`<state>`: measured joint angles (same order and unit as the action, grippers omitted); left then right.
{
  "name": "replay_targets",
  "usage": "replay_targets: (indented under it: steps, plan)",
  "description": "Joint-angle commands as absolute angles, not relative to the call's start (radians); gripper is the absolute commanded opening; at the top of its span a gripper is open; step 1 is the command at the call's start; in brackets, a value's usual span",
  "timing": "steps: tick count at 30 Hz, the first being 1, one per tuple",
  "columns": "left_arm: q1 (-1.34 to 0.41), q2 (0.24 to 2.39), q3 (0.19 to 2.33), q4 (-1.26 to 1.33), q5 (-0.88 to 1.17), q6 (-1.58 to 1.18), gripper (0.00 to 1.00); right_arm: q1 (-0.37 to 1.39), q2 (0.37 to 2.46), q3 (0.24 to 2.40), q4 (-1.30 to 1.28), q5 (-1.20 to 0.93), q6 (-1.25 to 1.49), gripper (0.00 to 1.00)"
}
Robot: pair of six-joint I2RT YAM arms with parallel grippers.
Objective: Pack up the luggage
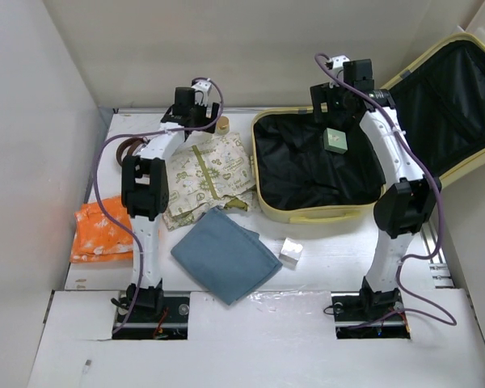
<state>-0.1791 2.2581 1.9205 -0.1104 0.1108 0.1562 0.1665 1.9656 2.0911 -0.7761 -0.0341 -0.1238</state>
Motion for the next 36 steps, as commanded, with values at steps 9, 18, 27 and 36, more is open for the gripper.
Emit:
replay_targets:
  steps: [9,18,27,36]
  plan:
    - [-0.179,2.306,2.034,-0.029,0.074,0.138,0.49,0.216,1.976,2.161,-0.796,0.054,-0.155,1.0]
    - [-0.179,2.281,2.071,-0.052,0.083,0.138,0.0,0.241,1.976,2.191,-0.796,0.054,-0.21,1.0]
    - [-0.179,2.013,2.103,-0.2,0.3,0.199,0.0,0.44,1.663,1.742,-0.441,-0.144,-0.443,1.0]
    - [-0.219,1.864,2.083,-0.469,0.762,0.198,0.0,0.56,1.62,1.551,-0.097,-0.342,-0.385,1.0]
